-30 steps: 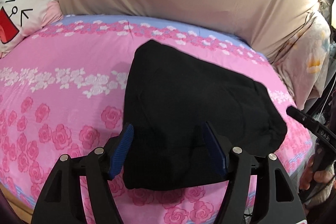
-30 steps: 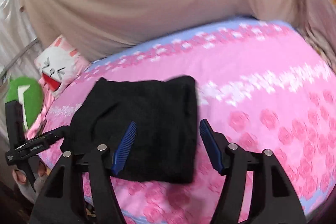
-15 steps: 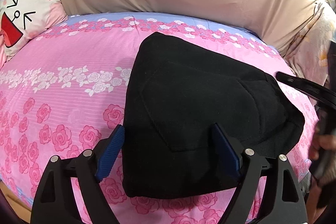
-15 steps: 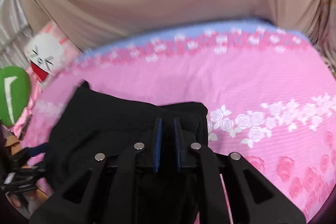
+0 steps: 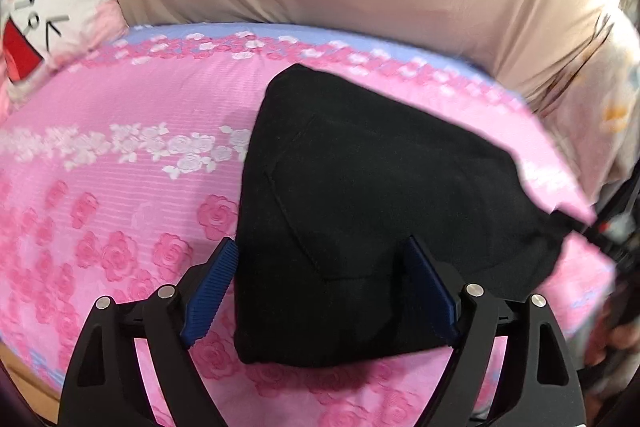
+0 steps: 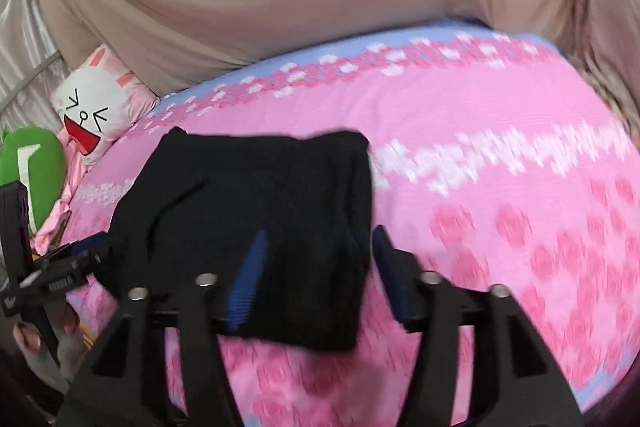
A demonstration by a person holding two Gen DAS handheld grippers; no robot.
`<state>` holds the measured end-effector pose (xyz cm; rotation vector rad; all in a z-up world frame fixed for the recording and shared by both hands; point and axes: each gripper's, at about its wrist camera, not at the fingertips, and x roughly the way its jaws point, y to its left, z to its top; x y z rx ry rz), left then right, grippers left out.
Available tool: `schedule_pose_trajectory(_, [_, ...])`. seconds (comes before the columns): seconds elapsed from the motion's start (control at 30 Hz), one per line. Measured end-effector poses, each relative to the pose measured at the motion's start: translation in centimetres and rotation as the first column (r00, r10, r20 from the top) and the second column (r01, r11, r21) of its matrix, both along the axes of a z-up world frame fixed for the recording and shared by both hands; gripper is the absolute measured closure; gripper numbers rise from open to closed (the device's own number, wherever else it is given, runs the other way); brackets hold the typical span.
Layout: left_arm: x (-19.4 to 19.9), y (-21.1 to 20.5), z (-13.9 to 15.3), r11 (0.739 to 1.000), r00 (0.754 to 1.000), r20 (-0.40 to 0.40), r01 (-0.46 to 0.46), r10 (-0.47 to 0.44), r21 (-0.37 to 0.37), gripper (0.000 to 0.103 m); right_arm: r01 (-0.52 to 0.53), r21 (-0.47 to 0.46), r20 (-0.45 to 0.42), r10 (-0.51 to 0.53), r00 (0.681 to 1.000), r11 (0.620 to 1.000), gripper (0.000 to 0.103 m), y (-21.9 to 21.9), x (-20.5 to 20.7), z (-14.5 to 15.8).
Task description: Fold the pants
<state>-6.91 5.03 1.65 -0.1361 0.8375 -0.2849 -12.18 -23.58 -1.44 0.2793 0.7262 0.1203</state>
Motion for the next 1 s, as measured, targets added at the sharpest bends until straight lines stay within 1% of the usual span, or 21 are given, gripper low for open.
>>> schedule_pose_trajectory(0.03, [-0.2,0.8,0.2,0.999,1.0,-0.003,0.011,-0.012,-0.053,0.021,0.004,0.038,-0.015,-0.004,1.0,0.999,0.041,-0.8,-0.5,-0.6])
schedule_pose_trajectory(0.07, [-0.3,2.1,0.4,0.993,1.0,-0.014,0.017,-0.019,-0.116,0.021,0.008,0.067,-0.031,-0.005,1.0,0.998,0.03,-1.2,-0.9,-1.1])
schedule_pose_trajectory(0.13, [-0.1,3.8,0.0,0.983,0.998,-0.057,0.019,-0.03,-0.18,0.021,0.007,0.114,-0.073,0.001,0.997,0.993,0.016,-1.8,-1.4,-2.3])
schedule_pose_trajectory(0.2, [0.4,5.1,-1.1,0.972,0.992,-0.116,0.024,-0.053,-0.235,0.021,-0.025,0.199,-0.1,0.046,0.994,0.98,0.016,-2.2,-1.3,-3.6])
schedule_pose_trajectory(0.27, [1.0,5.7,-2.3,0.961,0.983,-0.17,0.018,-0.067,-0.277,0.021,-0.052,0.318,-0.117,0.093,0.989,0.947,0.016,-2.5,-0.6,-4.7])
schedule_pose_trajectory(0.3, [1.5,5.7,-3.1,0.951,0.975,-0.204,0.019,-0.085,-0.309,0.021,-0.059,0.366,-0.12,0.11,0.987,0.929,0.016,-2.7,-0.1,-5.1])
schedule_pose_trajectory(0.37, [2.3,5.3,-4.2,0.926,0.963,-0.241,0.023,-0.122,-0.376,0.021,-0.073,0.422,-0.123,0.137,0.983,0.904,0.016,-2.4,1.1,-5.7])
schedule_pose_trajectory(0.4, [3.0,4.8,-4.8,0.906,0.953,-0.259,0.032,-0.155,-0.421,0.021,-0.085,0.443,-0.121,0.153,0.981,0.893,0.015,-2.1,2.0,-5.8])
schedule_pose_trajectory(0.43, [3.3,4.4,-4.9,0.899,0.951,-0.262,0.032,-0.162,-0.437,0.019,-0.089,0.445,-0.121,0.158,0.98,0.891,0.015,-1.8,2.5,-5.9])
schedule_pose_trajectory(0.5, [4.2,3.4,-4.7,0.906,0.954,-0.255,0.035,-0.156,-0.422,0.017,-0.096,0.441,-0.114,0.162,0.98,0.892,0.011,-1.0,3.9,-5.8])
schedule_pose_trajectory(0.6, [5.3,2.1,-4.4,0.921,0.958,-0.246,0.044,-0.149,-0.387,0.016,-0.098,0.421,-0.094,0.151,0.984,0.902,0.012,0.0,5.4,-5.6])
schedule_pose_trajectory(0.63, [5.4,1.7,-4.2,0.926,0.959,-0.24,0.05,-0.149,-0.375,0.02,-0.096,0.415,-0.088,0.145,0.985,0.905,0.021,0.3,5.6,-5.7])
schedule_pose_trajectory(0.67, [5.3,1.4,-3.9,0.931,0.963,-0.227,0.056,-0.147,-0.362,0.031,-0.096,0.407,-0.082,0.141,0.987,0.908,0.031,0.6,5.8,-5.5])
schedule_pose_trajectory(0.7, [5.0,0.9,-3.1,0.941,0.97,-0.198,0.068,-0.14,-0.33,0.042,-0.096,0.392,-0.07,0.133,0.989,0.915,0.037,0.7,5.5,-5.0])
schedule_pose_trajectory(0.73, [4.6,0.6,-2.4,0.952,0.977,-0.168,0.079,-0.133,-0.295,0.049,-0.099,0.335,-0.039,0.119,0.992,0.937,0.049,1.2,4.7,-3.8])
schedule_pose_trajectory(0.77, [3.9,0.1,-1.2,0.964,0.984,-0.121,0.094,-0.127,-0.248,0.06,-0.103,0.304,-0.021,0.115,0.993,0.947,0.054,1.4,4.3,-2.9])
schedule_pose_trajectory(0.8, [3.3,-0.2,-0.2,0.969,0.987,-0.094,0.108,-0.131,-0.224,0.065,-0.11,0.281,0.002,0.114,0.993,0.953,0.056,1.6,3.6,-1.8])
schedule_pose_trajectory(0.9, [1.4,-0.9,3.0,0.967,0.987,-0.016,0.156,-0.162,-0.201,0.066,-0.135,0.197,0.091,0.119,0.989,0.971,0.057,2.3,0.6,2.0])
schedule_pose_trajectory(0.97, [-0.1,-1.1,5.4,0.963,0.982,0.044,0.186,-0.181,-0.194,0.066,-0.148,0.17,0.159,0.121,0.98,0.974,0.057,2.3,-1.4,4.9])
schedule_pose_trajectory(1.0, [-1.1,-1.1,7.2,0.959,0.977,0.088,0.208,-0.195,-0.191,0.066,-0.152,0.155,0.192,0.121,0.974,0.976,0.057,2.4,-2.3,6.2])
